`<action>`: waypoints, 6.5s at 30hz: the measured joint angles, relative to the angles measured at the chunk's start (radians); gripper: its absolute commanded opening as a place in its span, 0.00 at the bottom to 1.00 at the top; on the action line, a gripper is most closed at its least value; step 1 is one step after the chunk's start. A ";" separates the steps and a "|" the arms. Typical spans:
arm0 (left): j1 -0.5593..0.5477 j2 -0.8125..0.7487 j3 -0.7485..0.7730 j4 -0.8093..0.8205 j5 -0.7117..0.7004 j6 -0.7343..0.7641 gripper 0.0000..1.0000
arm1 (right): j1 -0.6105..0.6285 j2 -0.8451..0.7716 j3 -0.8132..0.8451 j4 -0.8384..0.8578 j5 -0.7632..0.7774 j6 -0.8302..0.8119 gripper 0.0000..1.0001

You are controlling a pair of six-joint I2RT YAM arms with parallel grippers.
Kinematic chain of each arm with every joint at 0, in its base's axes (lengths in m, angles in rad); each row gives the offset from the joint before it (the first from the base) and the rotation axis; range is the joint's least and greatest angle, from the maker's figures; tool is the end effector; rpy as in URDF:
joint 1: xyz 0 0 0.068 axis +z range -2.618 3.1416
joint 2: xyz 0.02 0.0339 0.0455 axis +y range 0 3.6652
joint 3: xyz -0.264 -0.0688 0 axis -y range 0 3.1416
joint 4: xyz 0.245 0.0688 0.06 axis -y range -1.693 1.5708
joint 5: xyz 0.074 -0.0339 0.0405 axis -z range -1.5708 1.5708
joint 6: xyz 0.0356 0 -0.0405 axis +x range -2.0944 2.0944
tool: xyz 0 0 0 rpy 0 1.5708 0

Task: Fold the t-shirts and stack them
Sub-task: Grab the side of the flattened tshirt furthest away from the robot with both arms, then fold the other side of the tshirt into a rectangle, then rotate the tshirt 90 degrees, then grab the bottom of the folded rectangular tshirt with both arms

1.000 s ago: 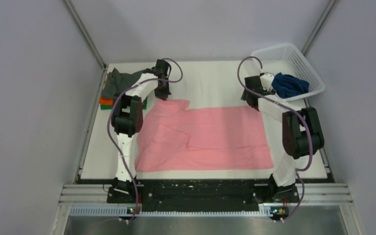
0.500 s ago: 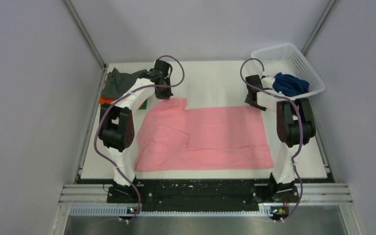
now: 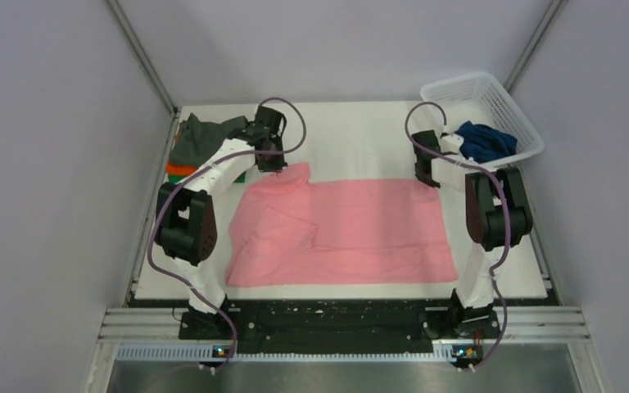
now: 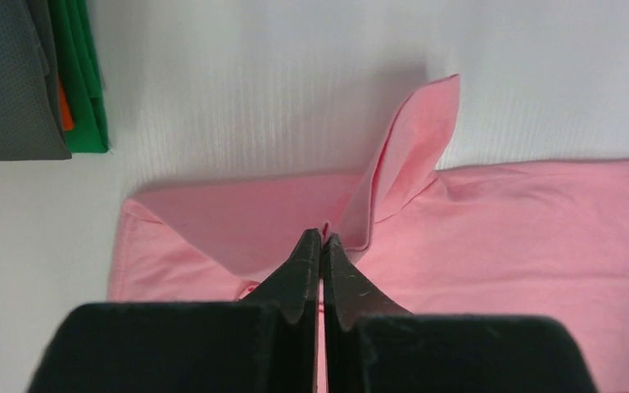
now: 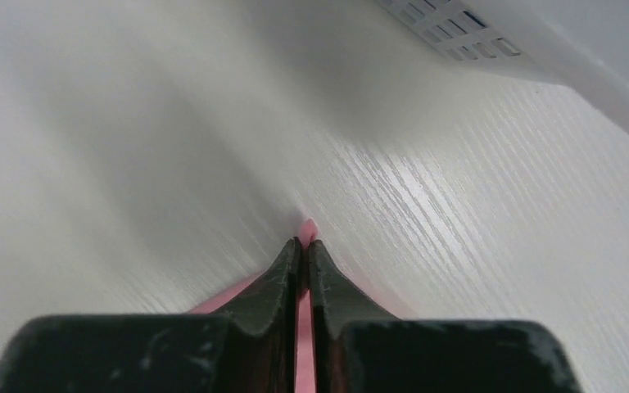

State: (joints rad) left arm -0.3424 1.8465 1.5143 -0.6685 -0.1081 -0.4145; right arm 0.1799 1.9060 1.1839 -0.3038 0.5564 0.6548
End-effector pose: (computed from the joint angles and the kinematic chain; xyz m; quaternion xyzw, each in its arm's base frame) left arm 0.3800 -0.1314 0.2523 -0.0497 0.9571 -0.0556 0.2801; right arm 0.3815 0.0503 0.1568 0.2897 0.8827 -0.1369 0.3437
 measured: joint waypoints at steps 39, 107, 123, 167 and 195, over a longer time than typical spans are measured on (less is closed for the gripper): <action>-0.111 -0.931 -0.715 -0.006 -0.058 -0.174 0.00 | 0.000 -0.737 -0.484 -0.037 -0.127 -0.203 0.00; -0.241 -0.333 -0.684 0.246 0.003 -0.369 0.99 | 0.000 -0.937 -0.667 0.033 -0.587 -0.210 0.94; -0.307 -0.471 -0.772 0.171 0.069 -0.378 0.99 | 0.000 -0.937 -0.698 0.035 -0.584 -0.210 0.94; -0.073 0.913 0.917 0.550 0.483 -0.666 0.99 | 0.841 -0.758 -0.773 0.221 -0.802 0.032 0.92; -0.092 0.319 0.474 0.550 0.394 -0.479 0.99 | 0.872 -1.023 -0.707 -0.042 -0.412 0.082 0.98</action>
State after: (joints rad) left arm -0.4343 2.1658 1.9881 -0.1184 0.2859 -0.8932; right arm 1.0515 0.8825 0.4770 -0.3462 0.1440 0.7372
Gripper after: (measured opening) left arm 0.987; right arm 0.985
